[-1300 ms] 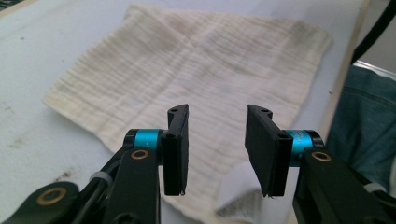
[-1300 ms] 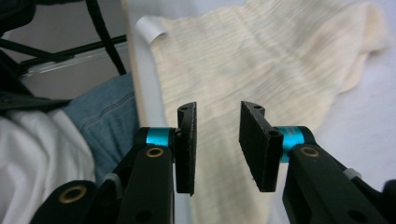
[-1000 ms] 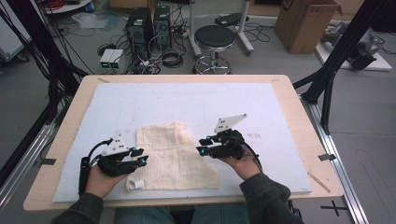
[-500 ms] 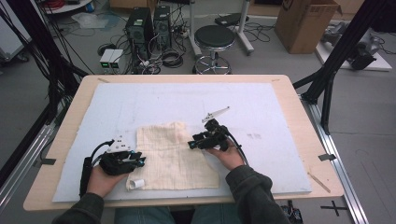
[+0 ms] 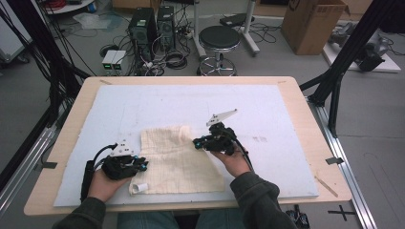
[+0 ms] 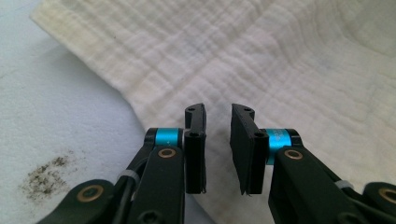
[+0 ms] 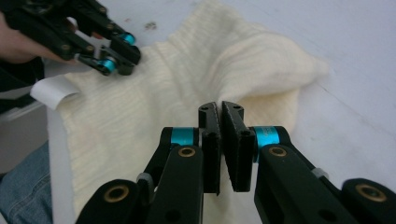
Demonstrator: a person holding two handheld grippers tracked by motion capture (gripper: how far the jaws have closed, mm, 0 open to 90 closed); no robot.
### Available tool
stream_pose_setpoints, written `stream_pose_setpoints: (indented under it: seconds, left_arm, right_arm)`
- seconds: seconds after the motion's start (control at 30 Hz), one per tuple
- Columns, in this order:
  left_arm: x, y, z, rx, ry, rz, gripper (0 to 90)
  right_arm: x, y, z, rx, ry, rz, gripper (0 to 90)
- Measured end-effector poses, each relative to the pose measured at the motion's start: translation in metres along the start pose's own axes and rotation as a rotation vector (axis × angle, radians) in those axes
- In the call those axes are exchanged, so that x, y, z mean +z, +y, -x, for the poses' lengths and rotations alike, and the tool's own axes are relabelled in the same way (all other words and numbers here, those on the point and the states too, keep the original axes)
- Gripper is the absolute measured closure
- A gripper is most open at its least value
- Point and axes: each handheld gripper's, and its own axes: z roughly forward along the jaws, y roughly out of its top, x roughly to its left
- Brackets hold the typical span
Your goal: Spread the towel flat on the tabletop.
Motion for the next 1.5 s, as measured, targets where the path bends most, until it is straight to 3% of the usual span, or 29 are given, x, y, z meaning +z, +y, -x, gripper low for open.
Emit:
stream_pose_setpoints:
  seconds: [0.17, 0.3, 0.37, 0.4, 0.5, 0.57, 0.63, 0.77, 0.9, 1.03, 1.27, 1.5]
  left_arm:
    - [-0.001, -0.001, -0.001, -0.008, -0.011, 0.003, 75.0]
    - [-0.001, -0.002, -0.001, -0.008, -0.011, 0.013, 74.9]
    - [-0.001, -0.002, -0.001, 0.001, -0.005, 0.01, 74.7]
    - [-0.001, -0.002, -0.001, 0.006, -0.003, 0.009, 74.7]
    - [0.0, -0.003, -0.001, -0.001, -0.006, 0.014, 74.6]
    - [0.0, -0.003, -0.001, -0.006, -0.011, 0.017, 74.7]
    - [0.0, -0.003, -0.001, -0.006, -0.011, 0.016, 74.7]
    - [0.0, -0.003, -0.001, -0.007, -0.01, 0.02, 74.7]
    - [-0.001, -0.003, -0.001, -0.005, -0.01, 0.017, 74.7]
    - [-0.001, -0.003, -0.001, -0.005, -0.011, 0.017, 74.7]
    - [0.0, -0.004, -0.002, -0.005, -0.011, 0.019, 74.7]
    - [0.0, -0.004, -0.002, -0.008, -0.013, 0.022, 74.6]
  right_arm:
    - [0.01, 0.008, -0.034, -0.086, 0.035, -0.008, 85.8]
    - [0.031, 0.002, -0.055, -0.14, 0.078, -0.066, 85.8]
    - [0.041, -0.002, -0.064, -0.182, 0.06, -0.107, 84.8]
    - [0.045, -0.005, -0.066, -0.205, 0.058, -0.113, 84.1]
    - [0.049, -0.009, -0.066, -0.205, 0.075, -0.136, 79.4]
    - [0.046, -0.008, -0.066, -0.192, 0.087, -0.123, 76.8]
    - [0.038, -0.006, -0.067, -0.203, 0.065, -0.1, 75.4]
    - [0.02, 0.003, -0.06, -0.199, 0.034, -0.051, 74.1]
    - [0.005, 0.01, -0.043, -0.144, 0.001, -0.002, 73.6]
    - [0.0, 0.013, -0.022, -0.101, -0.034, 0.026, 73.7]
    - [0.027, 0.012, -0.001, -0.062, -0.099, -0.059, 72.2]
    - [0.053, -0.003, 0.014, 0.015, -0.113, -0.134, 68.5]
